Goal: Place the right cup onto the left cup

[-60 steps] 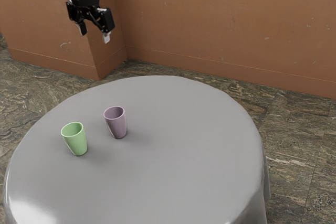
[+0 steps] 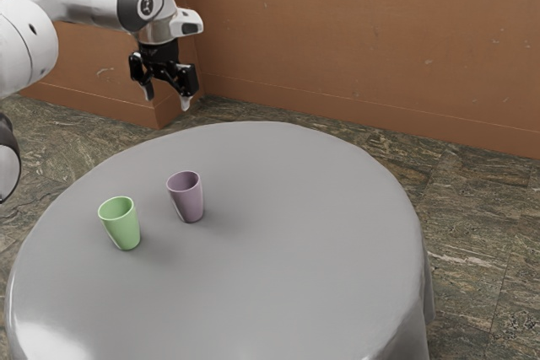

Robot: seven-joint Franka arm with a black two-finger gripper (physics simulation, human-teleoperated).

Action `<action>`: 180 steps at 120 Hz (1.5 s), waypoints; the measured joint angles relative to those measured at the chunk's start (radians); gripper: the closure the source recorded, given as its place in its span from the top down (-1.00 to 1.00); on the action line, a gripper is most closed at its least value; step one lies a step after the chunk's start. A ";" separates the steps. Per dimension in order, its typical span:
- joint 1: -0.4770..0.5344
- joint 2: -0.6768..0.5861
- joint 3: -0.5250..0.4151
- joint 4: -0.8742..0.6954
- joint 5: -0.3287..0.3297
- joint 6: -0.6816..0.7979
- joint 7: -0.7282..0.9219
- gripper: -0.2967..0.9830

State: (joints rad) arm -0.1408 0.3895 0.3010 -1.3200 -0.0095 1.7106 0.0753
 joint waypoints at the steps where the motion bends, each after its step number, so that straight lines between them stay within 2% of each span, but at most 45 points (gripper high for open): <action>1: 0.001 0.006 0.000 -0.001 -0.004 0.005 -0.002 0.51; 18: 0.006 0.073 -0.002 -0.016 -0.050 0.082 -0.038 0.51; 31: 0.001 0.076 -0.002 -0.086 -0.079 0.137 -0.084 0.51; 54: -0.020 -0.083 -0.003 -0.397 -0.099 0.264 -0.180 0.51; 67: -0.032 -0.124 -0.003 -0.473 -0.104 0.317 -0.229 0.51; 91: -0.055 -0.119 -0.005 -0.498 -0.100 0.364 -0.301 0.51; 134: -0.057 -0.007 -0.015 -0.434 -0.082 0.416 -0.383 0.51; 180: -0.050 0.053 -0.024 -0.423 -0.074 0.455 -0.429 0.51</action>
State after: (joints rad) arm -0.1908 0.4423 0.2774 -1.7430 -0.0836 2.1659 -0.3535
